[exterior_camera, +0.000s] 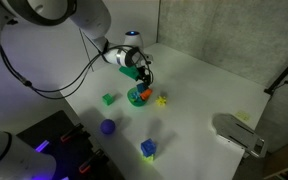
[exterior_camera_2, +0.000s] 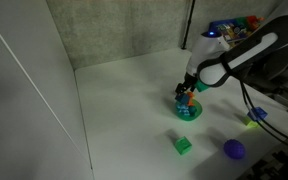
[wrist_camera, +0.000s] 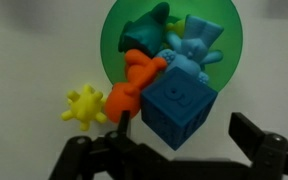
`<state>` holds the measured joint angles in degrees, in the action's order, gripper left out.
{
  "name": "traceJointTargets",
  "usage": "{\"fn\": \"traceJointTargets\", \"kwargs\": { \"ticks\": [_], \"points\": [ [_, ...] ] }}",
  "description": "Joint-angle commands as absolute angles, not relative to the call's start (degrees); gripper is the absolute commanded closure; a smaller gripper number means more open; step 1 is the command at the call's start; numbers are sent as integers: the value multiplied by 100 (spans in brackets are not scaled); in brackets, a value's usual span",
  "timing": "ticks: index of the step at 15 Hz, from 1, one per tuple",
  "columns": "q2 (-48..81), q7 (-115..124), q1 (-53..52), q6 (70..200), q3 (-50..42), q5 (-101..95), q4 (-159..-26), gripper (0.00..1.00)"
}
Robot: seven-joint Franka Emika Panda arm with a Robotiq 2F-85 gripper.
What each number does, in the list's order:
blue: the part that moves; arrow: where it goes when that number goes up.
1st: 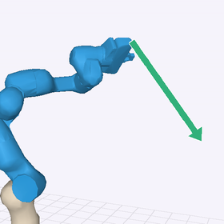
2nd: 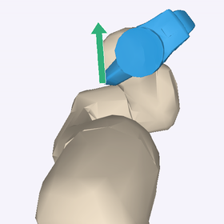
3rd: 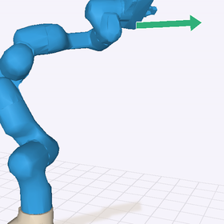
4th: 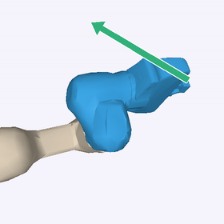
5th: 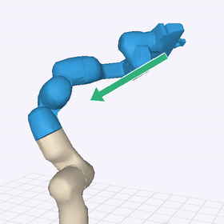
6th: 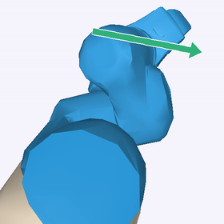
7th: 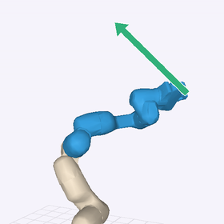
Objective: Take the cube out of the bowl and put it on the table
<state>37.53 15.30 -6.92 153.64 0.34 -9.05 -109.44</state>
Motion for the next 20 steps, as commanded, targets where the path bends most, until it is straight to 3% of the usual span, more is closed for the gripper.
{"fn": "traceJointTargets", "kwargs": {
  "ticks": [1, 2, 3, 4, 12, 13, 20],
  "points": [
    [3996, 1289, -750, 15522, -10, -709, -10671, 0],
    [4032, 1289, -768, 15575, -30, -719, -10647, 0],
    [4067, 1293, -779, 15623, -42, -712, -10622, 25],
    [4096, 1287, -787, 15673, -50, -711, -10608, 26],
    [4093, 1363, -995, 15967, -293, -783, -10646, 91],
    [4073, 1372, -1016, 15979, -330, -789, -10655, 96],
    [3791, 1383, -1022, 15962, -423, -750, -10753, 94]
  ]
}}
